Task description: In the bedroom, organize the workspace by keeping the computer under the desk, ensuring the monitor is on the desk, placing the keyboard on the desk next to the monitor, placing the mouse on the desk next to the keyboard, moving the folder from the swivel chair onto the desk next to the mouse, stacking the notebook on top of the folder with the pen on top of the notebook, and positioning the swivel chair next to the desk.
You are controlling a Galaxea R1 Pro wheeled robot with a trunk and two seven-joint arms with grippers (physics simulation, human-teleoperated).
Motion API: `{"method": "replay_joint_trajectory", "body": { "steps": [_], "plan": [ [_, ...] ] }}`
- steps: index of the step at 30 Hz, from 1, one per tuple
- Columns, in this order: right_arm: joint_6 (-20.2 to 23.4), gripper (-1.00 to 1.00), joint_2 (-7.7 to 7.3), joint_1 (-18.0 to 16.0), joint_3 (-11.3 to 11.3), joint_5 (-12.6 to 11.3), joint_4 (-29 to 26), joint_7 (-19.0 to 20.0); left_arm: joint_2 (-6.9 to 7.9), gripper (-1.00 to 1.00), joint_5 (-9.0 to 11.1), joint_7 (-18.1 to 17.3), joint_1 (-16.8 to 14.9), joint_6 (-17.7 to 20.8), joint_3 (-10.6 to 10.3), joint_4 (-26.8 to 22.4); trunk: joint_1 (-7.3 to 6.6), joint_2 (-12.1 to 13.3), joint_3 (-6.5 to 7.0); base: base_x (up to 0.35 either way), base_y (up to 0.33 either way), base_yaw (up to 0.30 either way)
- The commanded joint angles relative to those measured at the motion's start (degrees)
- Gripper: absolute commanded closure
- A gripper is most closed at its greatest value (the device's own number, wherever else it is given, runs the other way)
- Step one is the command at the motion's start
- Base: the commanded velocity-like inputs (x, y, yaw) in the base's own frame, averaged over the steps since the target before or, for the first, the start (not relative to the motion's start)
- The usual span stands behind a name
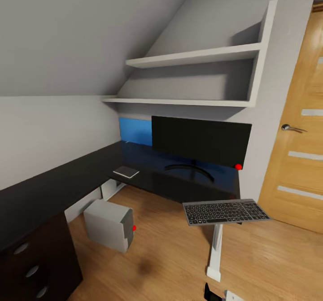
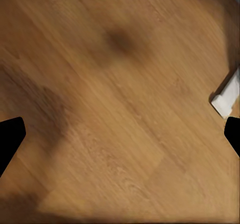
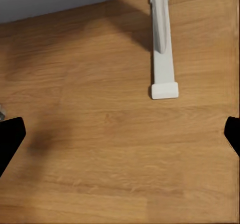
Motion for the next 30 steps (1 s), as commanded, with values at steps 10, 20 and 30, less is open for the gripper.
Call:
{"method": "replay_joint_trajectory", "body": {
  "steps": [10, 20, 30],
  "plan": [
    [-0.18, -1.00, -0.02, -0.06, 0.49, -0.18, 0.00, -0.47, 0.07, -1.00, 0.19, 0.42, -0.11, -0.45, -0.46, -0.15, 0.00, -0.04, -0.07, 0.000, 0.000, -0.294],
    [-0.18, -1.00, -0.02, -0.06, 0.56, -0.11, 0.07, -0.39, 0.09, -1.00, 0.24, 0.42, -0.11, -0.45, -0.46, -0.11, 0.00, -0.04, -0.07, 0.000, 0.000, -0.299],
    [-0.18, -1.00, -0.09, -0.06, 0.52, -0.09, 0.07, -0.38, 0.08, -1.00, 0.24, 0.42, -0.11, -0.40, -0.46, 0.21, 0.00, -0.04, -0.07, 0.000, -0.022, -0.300]
  ]
}}
